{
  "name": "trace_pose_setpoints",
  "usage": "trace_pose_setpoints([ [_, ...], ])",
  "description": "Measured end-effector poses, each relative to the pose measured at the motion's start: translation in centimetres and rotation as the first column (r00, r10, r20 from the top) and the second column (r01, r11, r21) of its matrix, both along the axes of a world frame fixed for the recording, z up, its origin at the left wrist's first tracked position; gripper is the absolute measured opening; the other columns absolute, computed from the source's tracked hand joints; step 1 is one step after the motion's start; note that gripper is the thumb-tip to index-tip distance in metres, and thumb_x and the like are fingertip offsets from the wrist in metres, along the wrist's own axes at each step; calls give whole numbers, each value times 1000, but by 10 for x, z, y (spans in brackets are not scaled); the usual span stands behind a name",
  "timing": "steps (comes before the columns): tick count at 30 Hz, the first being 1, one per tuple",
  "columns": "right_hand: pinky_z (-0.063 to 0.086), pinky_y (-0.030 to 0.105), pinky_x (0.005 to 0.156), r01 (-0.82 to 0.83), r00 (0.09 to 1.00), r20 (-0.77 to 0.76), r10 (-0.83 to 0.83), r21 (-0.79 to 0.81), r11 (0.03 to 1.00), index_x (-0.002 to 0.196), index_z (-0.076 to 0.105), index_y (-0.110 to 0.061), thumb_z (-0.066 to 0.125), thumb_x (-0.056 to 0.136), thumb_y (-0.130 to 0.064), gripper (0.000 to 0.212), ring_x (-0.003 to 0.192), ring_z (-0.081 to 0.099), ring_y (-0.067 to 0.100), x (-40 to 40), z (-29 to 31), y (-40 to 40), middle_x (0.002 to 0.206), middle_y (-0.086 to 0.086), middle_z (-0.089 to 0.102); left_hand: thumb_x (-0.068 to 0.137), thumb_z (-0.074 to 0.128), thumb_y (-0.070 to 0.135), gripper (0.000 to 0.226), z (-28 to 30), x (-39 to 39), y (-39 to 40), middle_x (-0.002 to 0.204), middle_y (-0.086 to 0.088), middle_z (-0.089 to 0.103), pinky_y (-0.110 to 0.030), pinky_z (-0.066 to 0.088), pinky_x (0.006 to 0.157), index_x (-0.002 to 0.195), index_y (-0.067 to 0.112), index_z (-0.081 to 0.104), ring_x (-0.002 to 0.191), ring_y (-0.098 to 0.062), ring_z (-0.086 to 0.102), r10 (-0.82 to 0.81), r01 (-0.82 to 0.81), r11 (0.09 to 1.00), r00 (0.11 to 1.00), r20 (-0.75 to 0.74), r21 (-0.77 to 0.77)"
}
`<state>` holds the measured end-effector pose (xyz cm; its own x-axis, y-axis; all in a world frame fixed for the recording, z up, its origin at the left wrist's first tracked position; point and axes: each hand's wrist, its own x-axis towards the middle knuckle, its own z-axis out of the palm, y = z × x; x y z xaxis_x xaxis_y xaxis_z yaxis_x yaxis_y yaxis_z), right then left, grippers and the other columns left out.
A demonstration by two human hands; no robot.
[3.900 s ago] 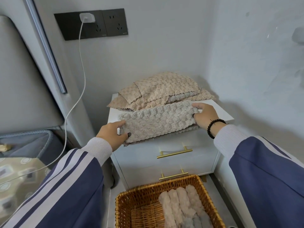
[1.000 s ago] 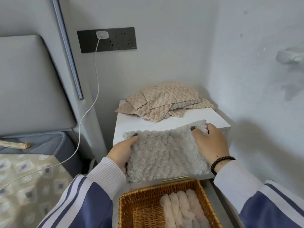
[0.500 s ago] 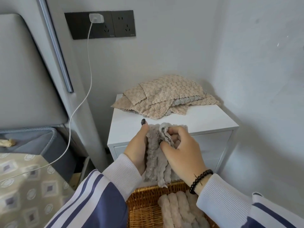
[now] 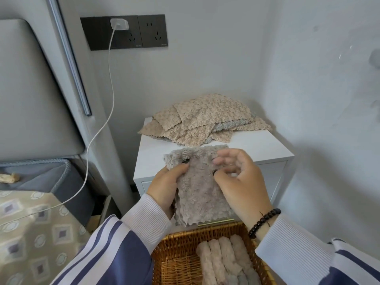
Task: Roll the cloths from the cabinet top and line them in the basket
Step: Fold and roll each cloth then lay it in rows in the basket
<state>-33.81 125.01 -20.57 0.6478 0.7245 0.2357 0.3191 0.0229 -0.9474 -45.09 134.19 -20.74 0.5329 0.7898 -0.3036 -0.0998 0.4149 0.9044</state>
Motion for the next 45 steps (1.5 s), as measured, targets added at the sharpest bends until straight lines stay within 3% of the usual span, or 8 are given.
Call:
trace_pose_setpoints([
  [4, 52, 29, 85, 13, 997, -77, -28, -184, 983, 122, 47, -29, 79, 73, -36, 60, 102, 56, 4, 15, 1, -2, 116, -15, 54, 95, 55, 27, 24, 4, -4, -1, 94, -10, 75, -41, 54, 87, 100, 9, 70, 88, -27, 72, 31, -31, 999, 999, 37, -19],
  [7, 55, 28, 61, -206, 918, -380, 109, -224, 953, 111, 63, -19, 80, 69, -44, 51, 81, 69, 11, 18, 1, -3, 98, -5, 72, 94, 55, 27, 23, 3, -5, 1, 99, -12, 75, -49, 49, 96, 97, 12, 72, 96, -32, 70, 57, -55, 998, 996, 73, -26],
  [12, 39, 15, 40, -174, 967, -222, 122, -230, 958, 109, 65, -16, 78, 73, -41, 46, 45, 57, 0, 32, 5, -6, 77, -7, 70, 90, 58, 15, 18, 1, -3, 7, 87, -13, 73, -43, 55, 85, 98, 1, 66, 81, -30, 70, 65, -65, 998, 997, 40, 15],
  [16, 54, 25, 58, -213, 976, -48, 213, -422, 881, 133, 50, -18, 81, 61, -55, 87, 67, 66, 8, 49, 13, -7, 87, -9, 72, 75, 65, 5, 4, 5, -9, 16, 67, -8, 63, -25, 50, 52, 75, 8, 63, 58, -21, 61, -3, 2, 992, 1000, 9, 124],
  [25, 42, 32, 106, -426, 842, -8, 539, -622, 657, 130, 55, -20, 85, 55, -49, 86, 114, 57, 6, 61, 18, -13, 123, -12, 62, 40, 90, 42, 55, -7, -17, 12, 102, -9, 74, -29, 57, 78, 89, 19, 78, 93, -22, 71, -567, 630, 765, 757, -325, 132],
  [32, 52, 39, 95, -526, 845, -316, 431, -349, 775, 108, 65, -10, 89, 56, -17, 58, 98, 67, 23, 81, 23, -21, 106, 9, 71, 45, 94, 24, 35, 3, -17, 16, 83, -10, 75, -25, 57, 61, 75, 13, 80, 73, -19, 73, -486, 492, 851, 870, -76, 186],
  [40, 41, 55, 102, -429, 489, -804, 338, 116, 896, 124, 60, -7, 96, 38, -26, 96, 107, 57, 34, 55, 9, -15, 117, 19, 60, 66, 61, 10, 23, 8, -14, 4, 77, -13, 74, -26, 58, 56, 87, 2, 69, 64, -20, 72, -185, 163, 978, 966, 179, 131],
  [45, 50, 42, 92, -427, 744, -614, 262, -135, 894, 102, 65, -3, 80, 57, -16, 49, 97, 65, 29, 41, 9, -14, 101, 16, 71, 73, 68, 15, 21, 2, -12, 13, 87, -10, 75, -28, 60, 65, 93, 7, 70, 76, -22, 72, -102, 90, 939, 995, 19, 331],
])
